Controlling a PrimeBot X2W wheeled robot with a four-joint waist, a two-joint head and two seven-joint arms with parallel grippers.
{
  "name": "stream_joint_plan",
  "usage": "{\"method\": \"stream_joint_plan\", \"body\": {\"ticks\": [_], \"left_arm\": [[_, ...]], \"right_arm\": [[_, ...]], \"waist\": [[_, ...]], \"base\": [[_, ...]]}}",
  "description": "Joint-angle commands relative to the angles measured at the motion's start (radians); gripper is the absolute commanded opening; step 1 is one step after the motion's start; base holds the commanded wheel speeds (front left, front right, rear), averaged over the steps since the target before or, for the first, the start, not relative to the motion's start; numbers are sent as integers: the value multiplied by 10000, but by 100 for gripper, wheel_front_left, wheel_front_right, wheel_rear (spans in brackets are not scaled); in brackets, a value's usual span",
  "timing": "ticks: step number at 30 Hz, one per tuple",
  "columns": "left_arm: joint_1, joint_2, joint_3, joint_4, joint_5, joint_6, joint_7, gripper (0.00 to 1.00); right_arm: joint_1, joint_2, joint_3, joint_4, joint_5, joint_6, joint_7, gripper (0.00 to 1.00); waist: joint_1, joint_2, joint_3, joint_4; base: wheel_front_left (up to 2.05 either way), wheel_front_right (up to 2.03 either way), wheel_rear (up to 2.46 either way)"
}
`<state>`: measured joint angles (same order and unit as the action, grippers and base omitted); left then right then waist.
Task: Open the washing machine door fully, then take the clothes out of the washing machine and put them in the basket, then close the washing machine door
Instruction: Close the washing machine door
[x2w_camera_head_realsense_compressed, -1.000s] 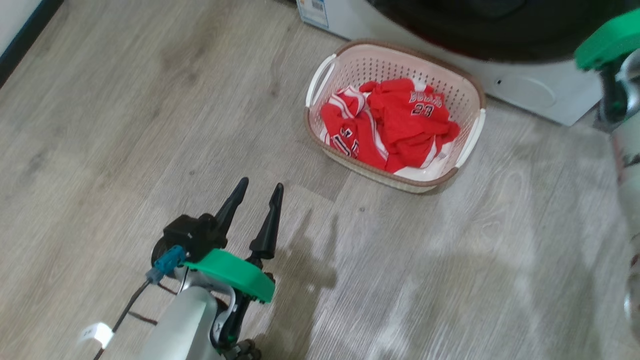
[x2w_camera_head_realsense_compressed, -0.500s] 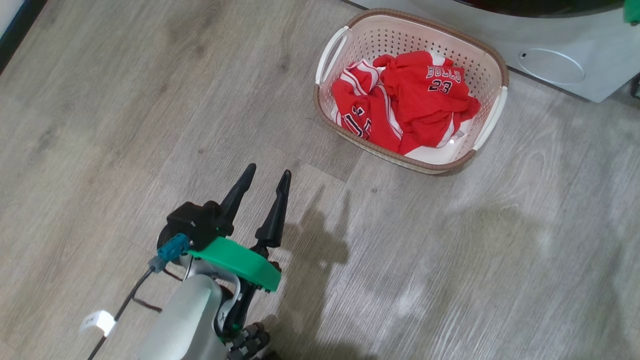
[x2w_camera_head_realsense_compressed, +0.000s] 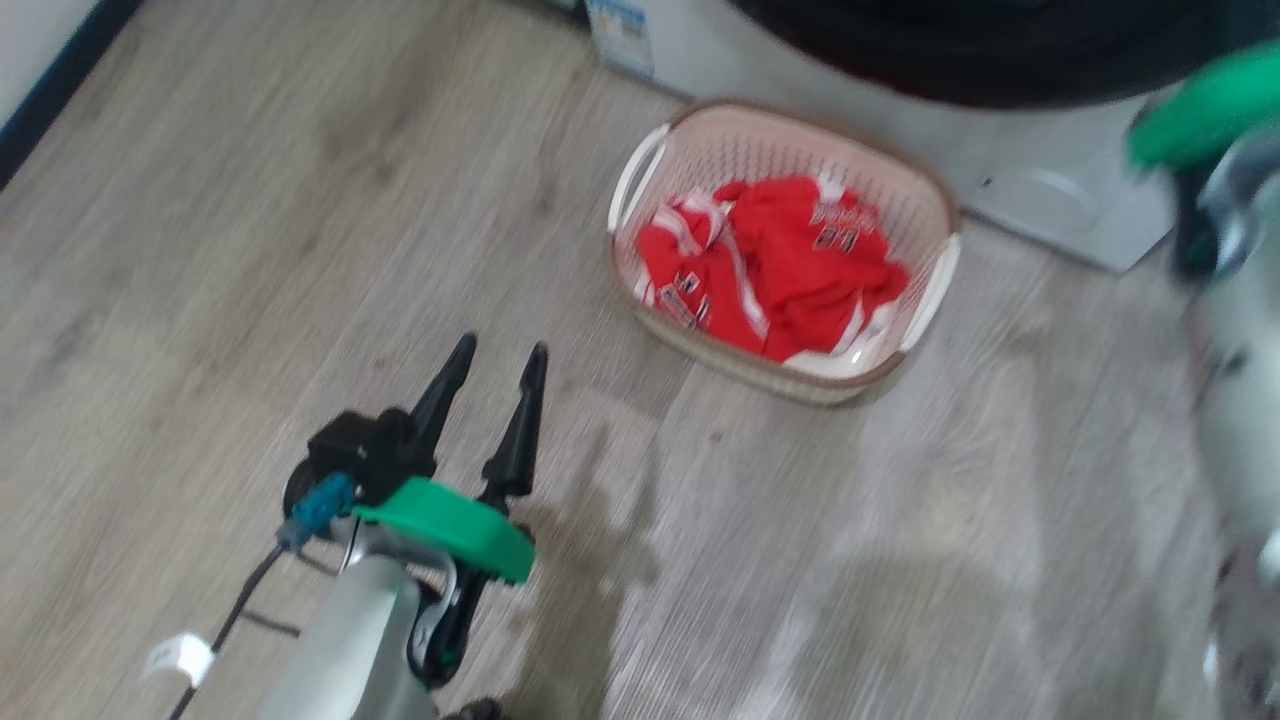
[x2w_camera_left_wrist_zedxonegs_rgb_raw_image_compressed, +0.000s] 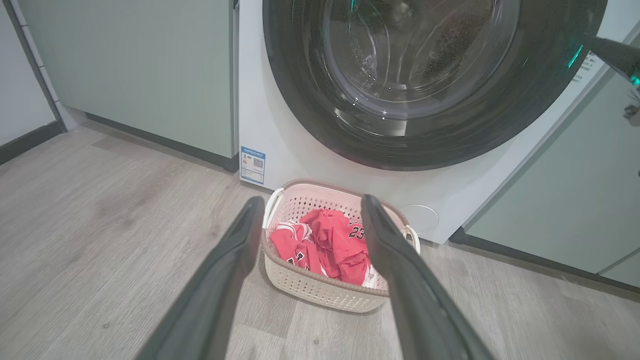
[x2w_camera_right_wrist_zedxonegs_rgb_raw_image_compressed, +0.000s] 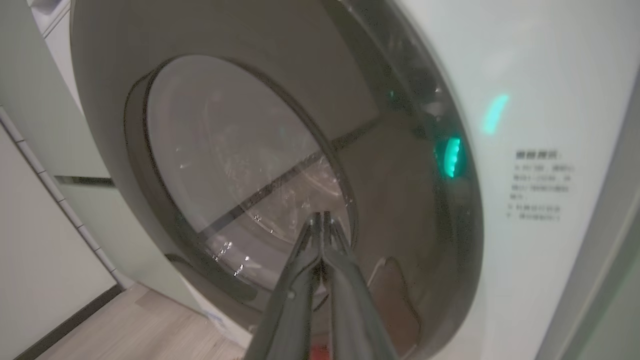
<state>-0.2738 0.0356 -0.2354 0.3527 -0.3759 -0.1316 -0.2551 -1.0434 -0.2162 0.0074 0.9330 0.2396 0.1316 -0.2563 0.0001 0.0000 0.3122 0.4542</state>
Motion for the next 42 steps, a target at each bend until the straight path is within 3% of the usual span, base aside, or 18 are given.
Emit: {"method": "stream_joint_plan", "body": {"ticks": [1, 3, 4, 11, 21, 29, 42], "left_arm": [[97, 147, 423, -180, 126, 9, -67, 100], [268, 178, 615, -96, 317, 9, -67, 100], [347, 239, 708, -58, 375, 9, -67, 100], [632, 904, 1144, 364, 382, 9, -67, 100], [634, 1587, 1651, 879, 443, 9, -67, 100], [891, 1551, 1983, 682, 655, 9, -67, 100], [1173, 956, 2765, 944, 1346, 9, -67, 100]], "right_arm": [[290, 211, 198, -443, 132, -9, -55, 10], [1111, 370, 318, -849, 464, -9, -55, 48], [1516, 432, 388, -1035, 621, -9, -55, 98], [4228, 727, 177, -2417, 1137, -9, -55, 100], [7125, 1374, -467, -4437, 470, -9, -55, 100], [8898, 1615, -985, -6186, 97, -9, -55, 100], [10376, 1657, -1326, -7135, 213, -9, -55, 100]], "waist": [[-1, 0, -589, -267], [-1, 0, -1041, -462], [-1, 0, -1252, -566], [-1, 0, -2591, -1402], [-1, 0, -3416, -2980], [-1, 0, -3761, -3844], [-1, 0, -4004, -4483]], "base": [[0, 0, 0], [0, 0, 0], [0, 0, 0], [0, 0, 0], [0, 0, 0], [0, 0, 0], [0, 0, 0]]}}
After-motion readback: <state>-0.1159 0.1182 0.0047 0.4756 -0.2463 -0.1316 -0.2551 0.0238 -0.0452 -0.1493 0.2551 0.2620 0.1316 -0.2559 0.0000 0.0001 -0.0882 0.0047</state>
